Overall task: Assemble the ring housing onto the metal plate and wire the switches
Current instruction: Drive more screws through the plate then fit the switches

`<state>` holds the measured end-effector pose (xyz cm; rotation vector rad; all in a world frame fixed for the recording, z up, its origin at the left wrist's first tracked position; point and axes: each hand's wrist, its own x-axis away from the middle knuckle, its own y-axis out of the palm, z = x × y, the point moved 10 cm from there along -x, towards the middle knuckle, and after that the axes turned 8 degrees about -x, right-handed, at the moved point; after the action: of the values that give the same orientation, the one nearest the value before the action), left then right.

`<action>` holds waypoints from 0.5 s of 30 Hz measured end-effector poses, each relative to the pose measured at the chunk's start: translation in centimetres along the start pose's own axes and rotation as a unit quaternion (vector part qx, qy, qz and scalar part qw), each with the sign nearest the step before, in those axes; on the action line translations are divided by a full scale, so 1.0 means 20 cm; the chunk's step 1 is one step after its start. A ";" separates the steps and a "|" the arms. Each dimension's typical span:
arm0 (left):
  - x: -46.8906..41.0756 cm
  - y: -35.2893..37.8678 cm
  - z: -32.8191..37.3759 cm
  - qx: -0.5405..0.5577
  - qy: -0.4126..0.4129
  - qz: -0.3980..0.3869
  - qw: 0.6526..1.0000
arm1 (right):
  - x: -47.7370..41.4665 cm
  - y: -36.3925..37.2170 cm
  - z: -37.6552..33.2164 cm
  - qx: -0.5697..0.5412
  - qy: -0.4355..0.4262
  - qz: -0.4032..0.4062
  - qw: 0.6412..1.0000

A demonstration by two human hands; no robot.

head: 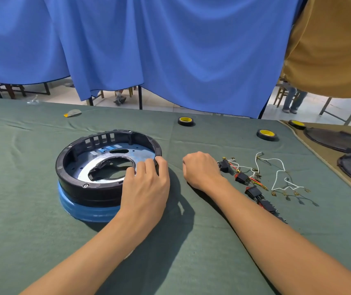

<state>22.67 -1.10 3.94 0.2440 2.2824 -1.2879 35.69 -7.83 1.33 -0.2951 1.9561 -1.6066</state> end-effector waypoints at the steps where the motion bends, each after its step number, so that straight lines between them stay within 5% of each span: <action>1: 0.00 0.00 0.00 0.002 0.001 0.003 1.000 | 0.02 0.00 0.01 -0.007 -0.009 -0.005 1.000; 7: 0.00 -0.01 0.00 0.007 0.003 -0.007 1.000 | 0.09 -0.02 0.09 -0.050 -0.082 -0.042 0.995; 15: -0.02 0.00 -0.03 -0.014 0.013 -0.043 0.999 | 0.14 -0.05 -0.02 0.032 -0.182 -0.011 0.983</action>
<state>22.81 -0.62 4.35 0.1549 2.3550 -1.3021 32.93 -9.18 1.46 -0.5438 1.6255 -1.5030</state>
